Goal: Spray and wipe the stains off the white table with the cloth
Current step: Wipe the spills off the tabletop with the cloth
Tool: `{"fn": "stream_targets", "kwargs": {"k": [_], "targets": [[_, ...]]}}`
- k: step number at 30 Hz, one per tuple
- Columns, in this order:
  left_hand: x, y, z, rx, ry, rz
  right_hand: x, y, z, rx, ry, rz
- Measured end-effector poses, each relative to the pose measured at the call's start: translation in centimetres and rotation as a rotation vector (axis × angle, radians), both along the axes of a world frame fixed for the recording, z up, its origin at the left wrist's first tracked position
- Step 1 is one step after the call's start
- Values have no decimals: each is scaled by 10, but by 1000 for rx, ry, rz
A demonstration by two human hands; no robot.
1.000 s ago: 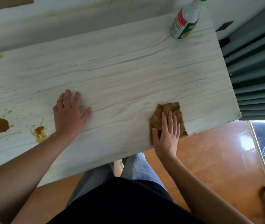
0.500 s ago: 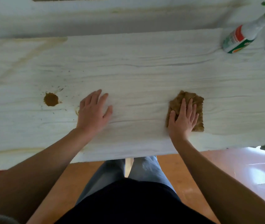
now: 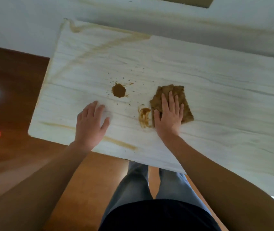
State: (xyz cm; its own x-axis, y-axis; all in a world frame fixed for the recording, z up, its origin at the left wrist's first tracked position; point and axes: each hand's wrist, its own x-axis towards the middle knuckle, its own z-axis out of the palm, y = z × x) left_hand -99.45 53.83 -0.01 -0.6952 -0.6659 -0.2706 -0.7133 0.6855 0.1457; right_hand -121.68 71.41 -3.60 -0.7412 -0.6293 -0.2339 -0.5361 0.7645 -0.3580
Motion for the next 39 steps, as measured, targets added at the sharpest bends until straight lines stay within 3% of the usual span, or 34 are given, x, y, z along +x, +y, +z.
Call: {"fn": "stream_targets", "kwargs": {"k": [5, 10, 15, 20, 23, 28, 31, 39], "targets": [[18, -10, -13, -27, 17, -57, 52, 7, -1, 30, 21, 272], [24, -13, -21, -57, 98, -70, 13, 36, 0, 45, 52, 511], [34, -39, -25, -69, 102, 24, -37, 5, 4, 45, 53, 349], [48, -54, -30, -58, 93, 52, -70, -105, 0, 21, 53, 62], [49, -53, -31, -48, 97, 64, -58, -161, -1, 34, 55, 51], [48, -51, -32, -56, 115, 87, -13, -172, 1, 6, 59, 370], [48, -50, -32, -55, 126, 88, -33, -148, 2, -14, 56, 537], [49, -54, -31, -57, 140, 54, -163, -104, 13, 85, 93, 23]]}}
